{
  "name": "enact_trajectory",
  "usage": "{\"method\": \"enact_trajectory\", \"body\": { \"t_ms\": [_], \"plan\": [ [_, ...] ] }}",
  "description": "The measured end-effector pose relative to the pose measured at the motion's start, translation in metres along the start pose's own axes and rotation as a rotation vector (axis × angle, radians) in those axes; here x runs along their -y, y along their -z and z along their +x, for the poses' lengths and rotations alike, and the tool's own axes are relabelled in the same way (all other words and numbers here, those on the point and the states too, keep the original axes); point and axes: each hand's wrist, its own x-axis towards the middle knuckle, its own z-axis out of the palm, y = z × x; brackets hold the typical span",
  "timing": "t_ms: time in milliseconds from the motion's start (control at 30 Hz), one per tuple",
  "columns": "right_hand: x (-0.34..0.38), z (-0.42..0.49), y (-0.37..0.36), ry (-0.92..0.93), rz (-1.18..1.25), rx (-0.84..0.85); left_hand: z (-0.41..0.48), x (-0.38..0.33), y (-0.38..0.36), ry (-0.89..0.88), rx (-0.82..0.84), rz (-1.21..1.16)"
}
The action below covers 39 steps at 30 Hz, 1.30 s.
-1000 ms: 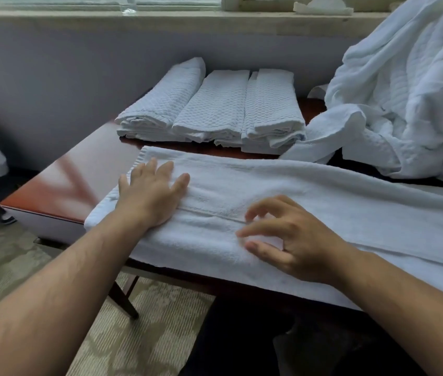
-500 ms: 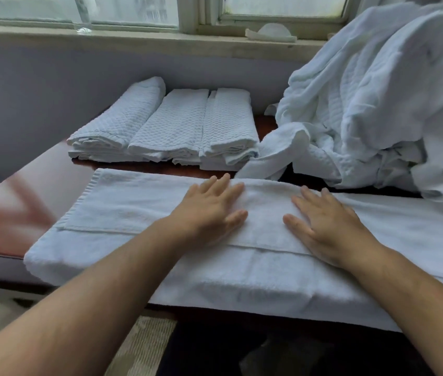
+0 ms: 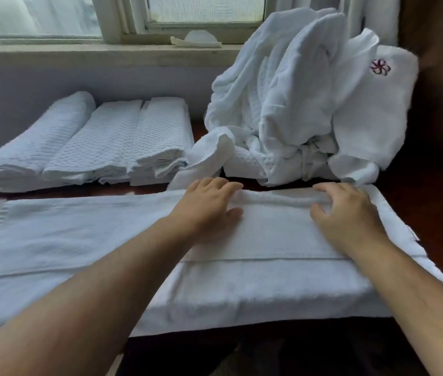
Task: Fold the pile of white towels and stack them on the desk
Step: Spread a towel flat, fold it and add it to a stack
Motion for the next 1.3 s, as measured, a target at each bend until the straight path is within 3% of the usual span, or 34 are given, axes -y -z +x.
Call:
{"method": "enact_trajectory", "body": {
  "t_ms": [133,300,367,533,633,700,800,900,1033,1300],
  "plan": [
    [-0.047,0.018,0.021,-0.374,-0.104,0.02,0.028,-0.006,-0.008,0.001,-0.084,0.068],
    [-0.071,0.043,0.026,-0.556,-0.002,0.08,0.035,-0.001,-0.015,-0.058,-0.229,-0.005],
    [-0.073,0.05,0.03,-0.534,0.075,0.102,0.037,-0.002,-0.018,-0.053,-0.258,-0.015],
    [-0.077,0.052,0.028,-0.316,0.29,-0.064,0.042,0.002,-0.022,-0.041,-0.306,-0.013],
    [-0.083,0.058,0.027,-0.324,0.493,-0.069,0.047,0.009,-0.018,-0.069,-0.32,0.01],
    [-0.087,0.061,0.029,-0.411,0.701,-0.047,0.05,0.013,-0.016,-0.066,-0.321,0.035],
    [-0.094,0.065,0.029,-0.365,0.864,0.128,0.052,0.016,-0.017,-0.038,-0.287,0.082],
    [-0.099,0.07,0.03,-0.279,0.738,0.223,0.049,0.015,-0.019,-0.054,-0.278,0.099],
    [-0.099,0.075,0.028,-0.201,0.427,0.037,0.048,0.015,-0.019,-0.047,-0.292,0.054],
    [-0.096,0.073,0.027,-0.216,0.614,-0.061,0.051,0.018,-0.022,-0.016,-0.331,0.071]
  ]
}}
